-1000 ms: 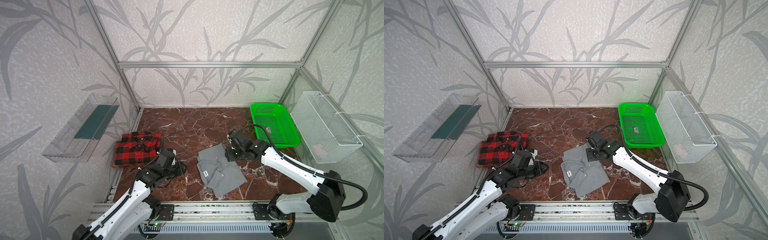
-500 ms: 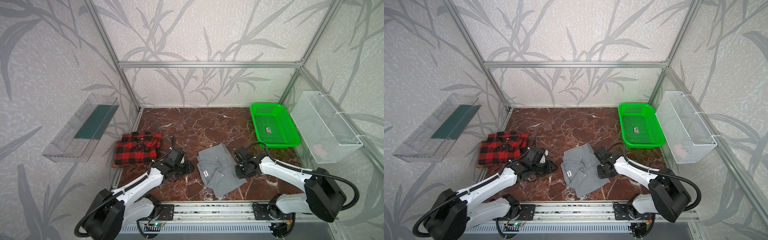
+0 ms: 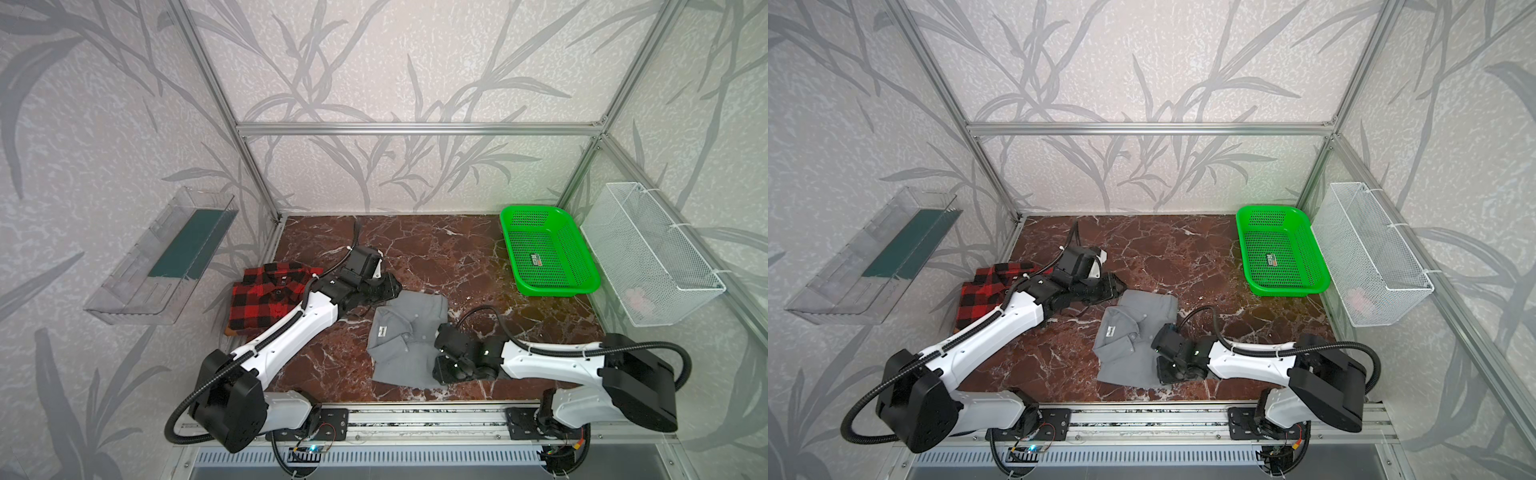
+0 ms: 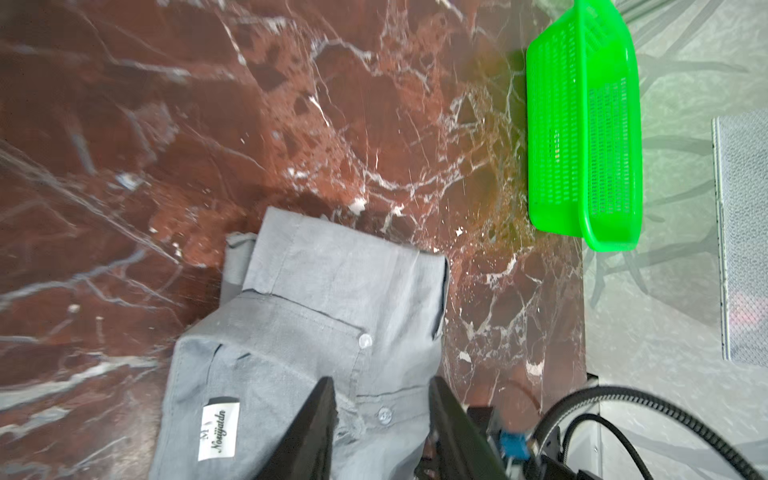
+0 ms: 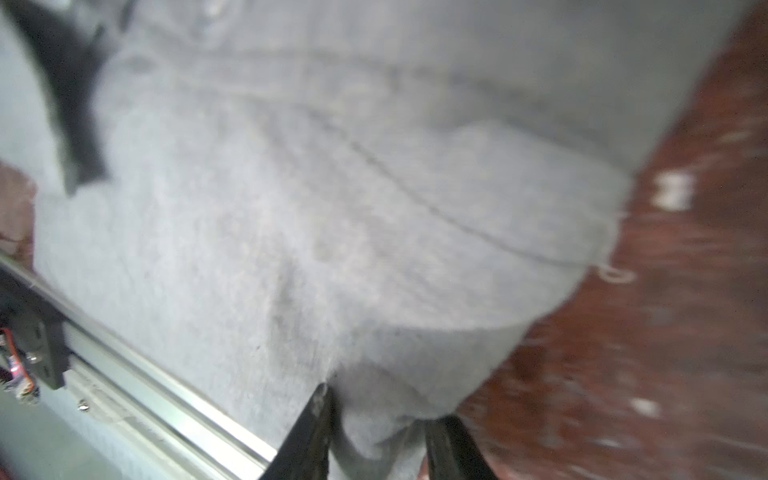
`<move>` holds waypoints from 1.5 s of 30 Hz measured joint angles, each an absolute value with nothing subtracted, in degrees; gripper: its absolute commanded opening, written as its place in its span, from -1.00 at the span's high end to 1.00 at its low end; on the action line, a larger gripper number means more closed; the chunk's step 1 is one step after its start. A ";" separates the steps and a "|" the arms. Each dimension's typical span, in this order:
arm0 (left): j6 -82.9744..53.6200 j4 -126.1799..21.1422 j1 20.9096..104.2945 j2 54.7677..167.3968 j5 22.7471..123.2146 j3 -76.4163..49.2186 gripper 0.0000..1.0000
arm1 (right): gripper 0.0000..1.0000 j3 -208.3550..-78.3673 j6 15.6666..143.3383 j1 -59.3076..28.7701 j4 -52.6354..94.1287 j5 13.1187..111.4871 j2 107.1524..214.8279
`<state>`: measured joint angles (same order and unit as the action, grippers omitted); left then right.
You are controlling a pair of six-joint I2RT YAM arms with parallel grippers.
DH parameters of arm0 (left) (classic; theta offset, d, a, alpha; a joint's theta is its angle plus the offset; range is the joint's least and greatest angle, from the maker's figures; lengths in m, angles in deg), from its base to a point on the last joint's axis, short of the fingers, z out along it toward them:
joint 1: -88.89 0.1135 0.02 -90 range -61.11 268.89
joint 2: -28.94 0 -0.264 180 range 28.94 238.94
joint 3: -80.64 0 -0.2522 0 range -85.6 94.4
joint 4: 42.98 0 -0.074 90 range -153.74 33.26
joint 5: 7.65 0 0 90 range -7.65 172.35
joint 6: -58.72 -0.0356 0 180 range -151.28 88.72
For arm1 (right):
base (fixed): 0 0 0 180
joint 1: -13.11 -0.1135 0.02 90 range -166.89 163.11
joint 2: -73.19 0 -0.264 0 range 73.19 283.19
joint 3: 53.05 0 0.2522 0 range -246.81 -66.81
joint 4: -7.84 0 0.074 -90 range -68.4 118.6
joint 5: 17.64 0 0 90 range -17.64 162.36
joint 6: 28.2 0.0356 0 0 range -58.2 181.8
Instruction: Fold and stack the long sleeve shirts
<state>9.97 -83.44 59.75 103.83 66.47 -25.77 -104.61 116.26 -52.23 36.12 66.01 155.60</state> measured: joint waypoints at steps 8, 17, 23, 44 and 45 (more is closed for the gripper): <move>7.30 -94.26 60.90 95.09 69.73 -24.04 0.20 | 0.08 -121.22 117.99 -59.77 25.87 62.79 170.46; 7.50 -98.85 60.90 85.41 69.90 -34.14 0.20 | 0.41 -120.02 108.33 -46.00 32.69 67.71 152.69; 9.01 -99.00 60.90 84.27 68.51 -39.58 0.20 | 0.56 -119.93 101.81 -35.53 34.94 66.09 155.67; 11.37 -96.92 60.86 81.91 65.90 -43.49 0.20 | 0.67 -103.30 112.76 -33.69 27.01 66.84 158.99; 11.37 -96.49 60.82 82.50 65.60 -43.49 0.20 | 0.67 -100.57 114.69 -33.65 25.85 67.12 156.56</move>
<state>11.37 -96.49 60.82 82.50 65.60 -43.49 -100.57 114.69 -33.65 25.85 67.12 156.56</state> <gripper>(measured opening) 0.400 0.166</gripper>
